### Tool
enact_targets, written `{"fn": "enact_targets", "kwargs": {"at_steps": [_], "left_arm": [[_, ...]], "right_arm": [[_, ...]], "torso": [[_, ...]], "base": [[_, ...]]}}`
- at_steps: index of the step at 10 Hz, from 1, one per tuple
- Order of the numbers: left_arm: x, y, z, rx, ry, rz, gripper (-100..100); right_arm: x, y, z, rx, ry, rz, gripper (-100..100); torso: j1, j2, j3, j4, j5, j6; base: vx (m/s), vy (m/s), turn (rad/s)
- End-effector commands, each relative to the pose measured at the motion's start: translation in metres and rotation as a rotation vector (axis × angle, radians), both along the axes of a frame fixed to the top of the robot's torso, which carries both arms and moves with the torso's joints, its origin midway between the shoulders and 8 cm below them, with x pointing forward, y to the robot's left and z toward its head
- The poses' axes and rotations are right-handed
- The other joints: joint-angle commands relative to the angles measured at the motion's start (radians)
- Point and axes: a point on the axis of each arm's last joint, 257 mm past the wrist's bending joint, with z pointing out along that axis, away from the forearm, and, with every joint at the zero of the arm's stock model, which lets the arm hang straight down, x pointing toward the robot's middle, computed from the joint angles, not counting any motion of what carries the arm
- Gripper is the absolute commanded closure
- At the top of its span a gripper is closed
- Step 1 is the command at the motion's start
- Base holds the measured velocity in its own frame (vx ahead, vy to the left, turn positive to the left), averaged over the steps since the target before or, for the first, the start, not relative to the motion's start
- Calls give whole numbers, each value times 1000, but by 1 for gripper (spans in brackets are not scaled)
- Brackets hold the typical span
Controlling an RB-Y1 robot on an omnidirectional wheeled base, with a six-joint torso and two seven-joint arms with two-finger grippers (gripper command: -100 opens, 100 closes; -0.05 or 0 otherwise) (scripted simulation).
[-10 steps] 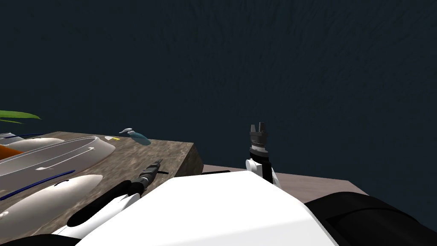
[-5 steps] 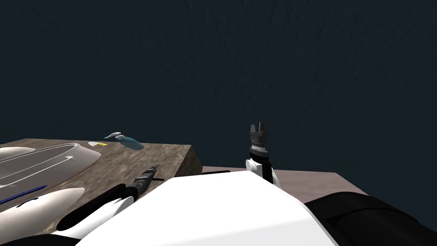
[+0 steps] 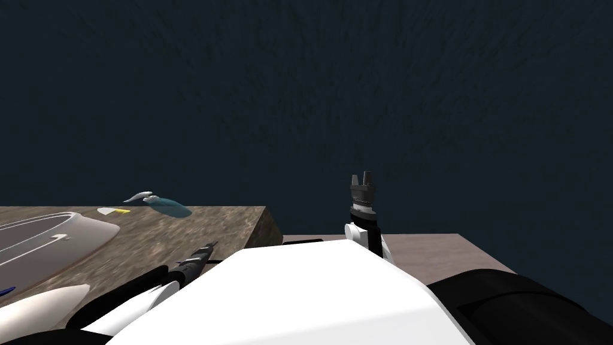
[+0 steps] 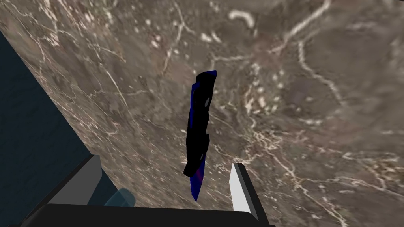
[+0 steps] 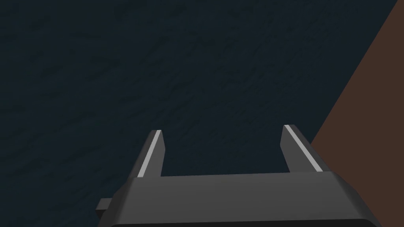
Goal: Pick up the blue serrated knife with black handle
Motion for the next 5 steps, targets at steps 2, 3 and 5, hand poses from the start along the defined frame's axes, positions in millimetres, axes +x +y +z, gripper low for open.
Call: {"fn": "enact_targets", "kwargs": {"at_steps": [2,3,5], "left_arm": [[-26,4,-8,-18,79,28,-100],[-31,2,-10,-27,97,32,-100],[-48,4,-14,-41,149,51,-100]], "right_arm": [[0,0,0,0,0,0,0],[0,0,0,0,0,0,0],[0,0,0,0,0,0,0]], "torso": [[0,0,0,0,0,0],[0,-1,0,0,0,0],[0,-1,-1,0,0,0]], "base": [[30,11,-117],[33,15,-68],[35,12,-106]]}}
